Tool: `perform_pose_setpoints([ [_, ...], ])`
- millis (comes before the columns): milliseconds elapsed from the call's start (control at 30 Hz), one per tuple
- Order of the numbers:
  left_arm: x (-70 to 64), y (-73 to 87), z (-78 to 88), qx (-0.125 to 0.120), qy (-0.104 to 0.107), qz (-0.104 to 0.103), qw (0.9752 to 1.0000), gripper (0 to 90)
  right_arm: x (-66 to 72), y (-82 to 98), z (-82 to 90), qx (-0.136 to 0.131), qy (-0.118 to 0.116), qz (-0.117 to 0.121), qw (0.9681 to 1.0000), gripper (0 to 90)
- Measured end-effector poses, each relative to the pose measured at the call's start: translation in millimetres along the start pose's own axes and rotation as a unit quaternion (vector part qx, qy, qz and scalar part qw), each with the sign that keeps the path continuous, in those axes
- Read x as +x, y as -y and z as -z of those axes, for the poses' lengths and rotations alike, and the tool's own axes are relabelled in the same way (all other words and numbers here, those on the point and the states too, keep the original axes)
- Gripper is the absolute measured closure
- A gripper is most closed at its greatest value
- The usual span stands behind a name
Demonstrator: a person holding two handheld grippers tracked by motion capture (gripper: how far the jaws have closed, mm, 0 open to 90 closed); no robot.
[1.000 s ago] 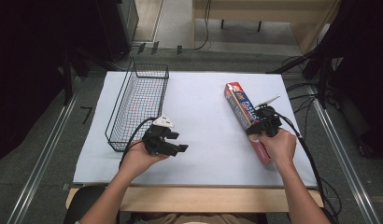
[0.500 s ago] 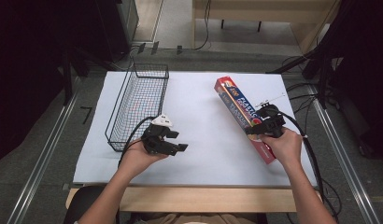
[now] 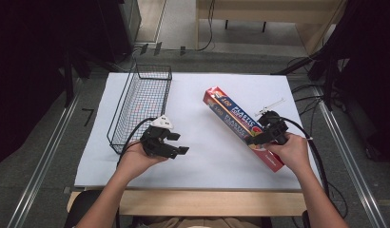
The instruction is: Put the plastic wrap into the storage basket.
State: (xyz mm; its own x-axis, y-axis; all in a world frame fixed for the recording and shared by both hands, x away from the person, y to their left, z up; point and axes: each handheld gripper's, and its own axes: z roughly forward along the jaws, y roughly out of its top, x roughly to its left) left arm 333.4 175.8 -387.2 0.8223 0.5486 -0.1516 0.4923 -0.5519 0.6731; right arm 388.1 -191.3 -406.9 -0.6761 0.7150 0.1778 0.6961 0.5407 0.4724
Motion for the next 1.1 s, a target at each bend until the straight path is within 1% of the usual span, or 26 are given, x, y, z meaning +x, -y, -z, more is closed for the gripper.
perform_pose_setpoints([
  [33,-0.5,0.6,-0.3,-0.002,0.001,0.000,1.0000,36.7,0.9,0.6,-0.6,0.002,-0.004,0.005,1.0000,41.9],
  [100,-0.9,1.1,0.5,0.003,0.000,-0.003,1.0000,36.6,3.0,2.2,-1.9,0.014,-0.017,0.014,0.9997,41.9],
  [133,-1.0,1.6,0.5,0.004,0.001,-0.003,1.0000,36.5,4.9,3.2,-3.2,0.016,-0.020,0.024,0.9994,41.9],
  [167,-1.0,1.6,0.5,0.004,0.001,-0.003,1.0000,36.4,4.9,3.2,-3.2,0.016,-0.020,0.024,0.9994,41.9],
  [200,-1.2,1.9,0.9,0.005,0.000,-0.004,1.0000,36.4,9.5,4.5,-5.3,0.025,-0.026,0.037,0.9987,41.9],
  [233,-1.4,2.6,1.6,0.005,0.002,-0.004,1.0000,36.2,11.3,5.0,-5.8,0.026,-0.029,0.045,0.9982,41.9],
  [267,-1.6,2.9,2.2,0.008,0.000,-0.005,1.0000,36.0,12.8,5.3,-5.9,0.027,-0.032,0.050,0.9978,41.9],
  [400,-1.5,4.3,3.2,0.008,0.003,-0.007,0.9999,35.0,19.2,5.0,-3.7,0.032,-0.033,0.084,0.9954,41.9],
  [467,-2.6,5.1,4.0,0.013,0.005,-0.015,0.9998,34.5,22.9,5.3,-4.2,0.030,-0.039,0.100,0.9937,41.8],
  [533,-4.2,5.1,5.2,0.013,0.010,-0.022,0.9996,33.6,26.3,5.3,-6.2,0.039,-0.055,0.116,0.9910,41.8],
  [567,-5.0,4.9,6.1,0.012,0.013,-0.028,0.9995,33.6,28.5,5.5,-8.1,0.043,-0.058,0.123,0.9897,41.8],
  [600,-5.9,4.2,7.3,0.013,0.011,-0.032,0.9993,33.6,30.9,5.2,-10.4,0.048,-0.061,0.131,0.9883,41.8],
  [633,-6.4,3.8,8.2,0.010,0.013,-0.033,0.9993,33.6,33.1,4.9,-12.5,0.053,-0.058,0.145,0.9864,41.8],
  [667,-6.5,3.3,8.9,0.008,0.016,-0.032,0.9993,33.3,36.0,4.7,-14.0,0.059,-0.058,0.150,0.9853,41.8],
  [700,-6.5,3.3,8.9,0.008,0.016,-0.032,0.9993,33.0,36.0,4.7,-14.0,0.059,-0.058,0.150,0.9853,41.8],
  [733,-5.8,2.4,11.0,0.009,0.017,-0.034,0.9992,32.9,39.4,4.3,-16.2,0.063,-0.062,0.162,0.9827,41.8],
  [767,-5.8,2.4,11.0,0.009,0.017,-0.034,0.9992,32.6,39.4,4.3,-16.2,0.063,-0.062,0.162,0.9827,41.8],
  [800,-4.9,1.1,13.0,0.010,0.017,-0.036,0.9992,32.2,41.9,4.2,-16.6,0.067,-0.068,0.164,0.9818,41.8],
  [867,-4.5,0.2,14.1,0.009,0.017,-0.037,0.9991,31.2,44.1,3.6,-16.4,0.070,-0.069,0.171,0.9805,41.8],
  [933,-2.7,-2.9,15.2,0.008,0.025,-0.042,0.9988,28.1,45.3,3.8,-15.5,0.071,-0.077,0.174,0.9792,41.8],
  [967,-2.6,-4.7,15.4,0.014,0.024,-0.049,0.9984,26.3,45.4,4.1,-15.0,0.071,-0.081,0.179,0.9779,41.8],
  [1033,-5.4,-7.7,14.9,0.012,0.015,-0.065,0.9977,24.1,46.6,5.5,-13.2,0.075,-0.089,0.192,0.9744,41.8],
  [1067,-6.5,-9.4,14.7,0.010,0.017,-0.075,0.9970,23.7,47.4,6.5,-12.4,0.077,-0.093,0.201,0.9722,41.8],
  [1100,-7.8,-11.4,14.6,0.012,0.021,-0.080,0.9965,23.2,48.5,7.1,-11.8,0.078,-0.093,0.207,0.9707,41.8],
])
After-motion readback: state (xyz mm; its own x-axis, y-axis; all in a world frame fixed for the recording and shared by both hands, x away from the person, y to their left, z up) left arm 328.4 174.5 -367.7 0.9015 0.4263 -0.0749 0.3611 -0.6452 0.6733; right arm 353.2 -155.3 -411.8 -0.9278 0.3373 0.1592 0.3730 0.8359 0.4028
